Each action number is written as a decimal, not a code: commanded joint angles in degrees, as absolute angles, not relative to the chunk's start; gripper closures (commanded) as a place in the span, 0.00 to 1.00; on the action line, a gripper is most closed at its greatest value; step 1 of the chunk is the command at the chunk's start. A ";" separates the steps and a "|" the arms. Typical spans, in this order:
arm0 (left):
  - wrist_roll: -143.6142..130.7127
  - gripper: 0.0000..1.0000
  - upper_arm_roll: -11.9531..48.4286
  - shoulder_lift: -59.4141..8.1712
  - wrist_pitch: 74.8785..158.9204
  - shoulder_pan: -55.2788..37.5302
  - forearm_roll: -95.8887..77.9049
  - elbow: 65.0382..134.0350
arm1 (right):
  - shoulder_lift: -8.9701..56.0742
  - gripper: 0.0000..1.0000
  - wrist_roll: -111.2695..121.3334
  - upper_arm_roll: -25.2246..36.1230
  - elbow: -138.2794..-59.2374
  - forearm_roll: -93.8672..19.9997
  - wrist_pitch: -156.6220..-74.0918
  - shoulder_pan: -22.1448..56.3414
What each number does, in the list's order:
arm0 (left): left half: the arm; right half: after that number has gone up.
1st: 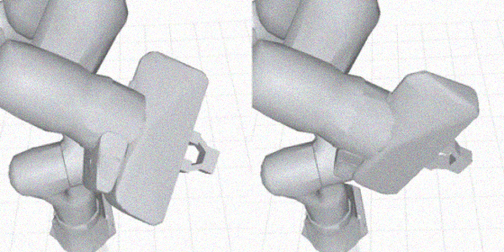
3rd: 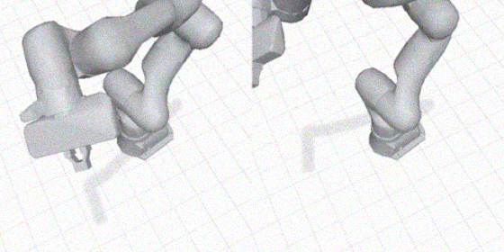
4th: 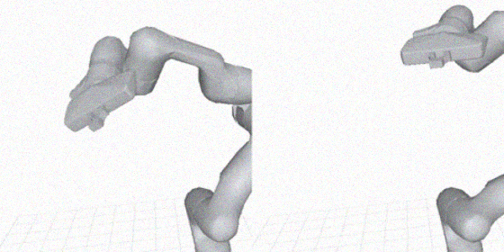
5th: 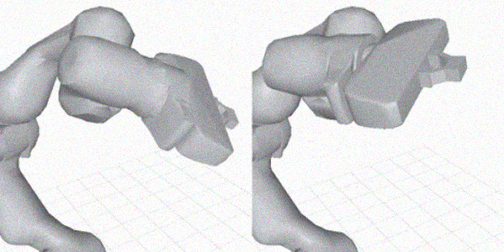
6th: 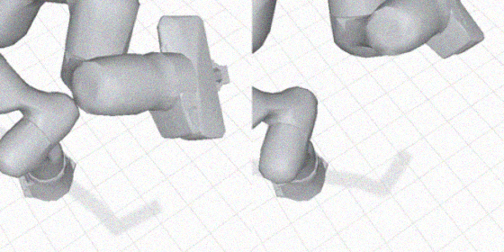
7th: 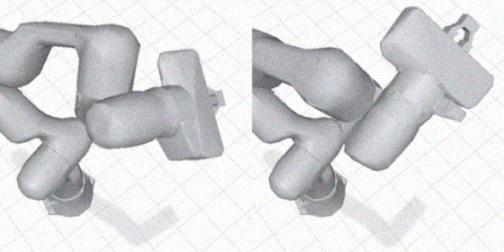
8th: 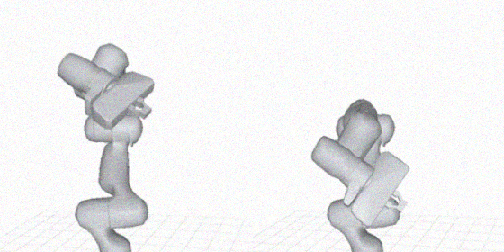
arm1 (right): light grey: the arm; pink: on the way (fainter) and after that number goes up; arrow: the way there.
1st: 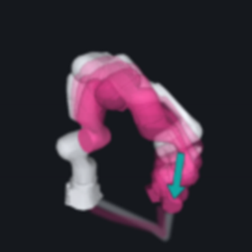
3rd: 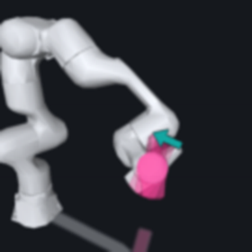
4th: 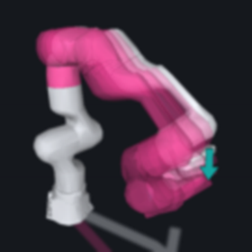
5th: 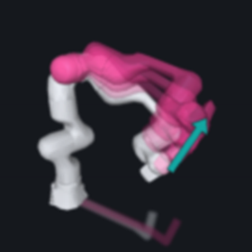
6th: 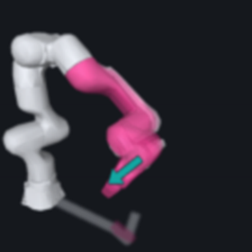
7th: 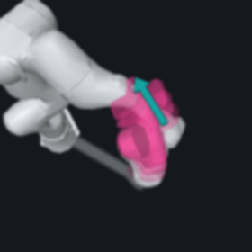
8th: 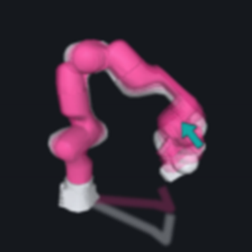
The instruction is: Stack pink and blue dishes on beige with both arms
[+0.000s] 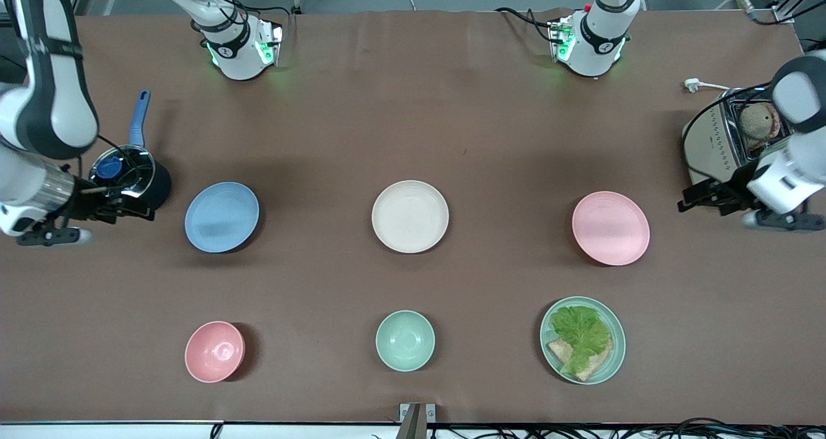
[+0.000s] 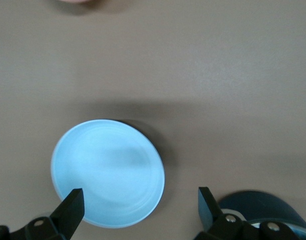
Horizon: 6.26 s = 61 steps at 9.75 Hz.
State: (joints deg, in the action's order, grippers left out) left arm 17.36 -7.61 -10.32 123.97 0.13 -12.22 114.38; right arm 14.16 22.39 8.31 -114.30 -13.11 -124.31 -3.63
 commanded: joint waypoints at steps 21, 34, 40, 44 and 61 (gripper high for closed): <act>-7.57 0.98 19.73 -24.59 134.16 -1.23 -12.96 113.82 | 23.92 0.99 28.79 16.17 -104.34 -27.02 -109.80 -2.12; -62.14 0.00 31.73 -34.04 139.23 -10.91 23.29 103.71 | 15.55 0.99 -22.74 -13.33 -103.80 -12.22 -114.42 4.83; -42.31 0.00 21.92 -15.15 124.45 -4.30 19.01 105.82 | 25.72 0.98 -40.07 -21.62 -105.64 -11.78 -132.33 12.73; -19.41 0.00 8.47 -4.15 114.64 -5.27 6.11 102.41 | 28.12 0.98 -41.22 -21.80 -111.08 -10.03 -141.40 14.94; 1.49 0.00 -3.43 0.26 83.76 -4.75 0.27 83.93 | 0.09 0.00 -19.20 1.22 -89.33 1.41 -95.57 1.93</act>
State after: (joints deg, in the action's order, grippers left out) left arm 2.11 -3.56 0.61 84.36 -4.87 1.76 82.17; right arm -0.38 -21.71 -0.17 -93.23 0.46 -99.50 1.65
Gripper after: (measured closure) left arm 0.000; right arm 0.000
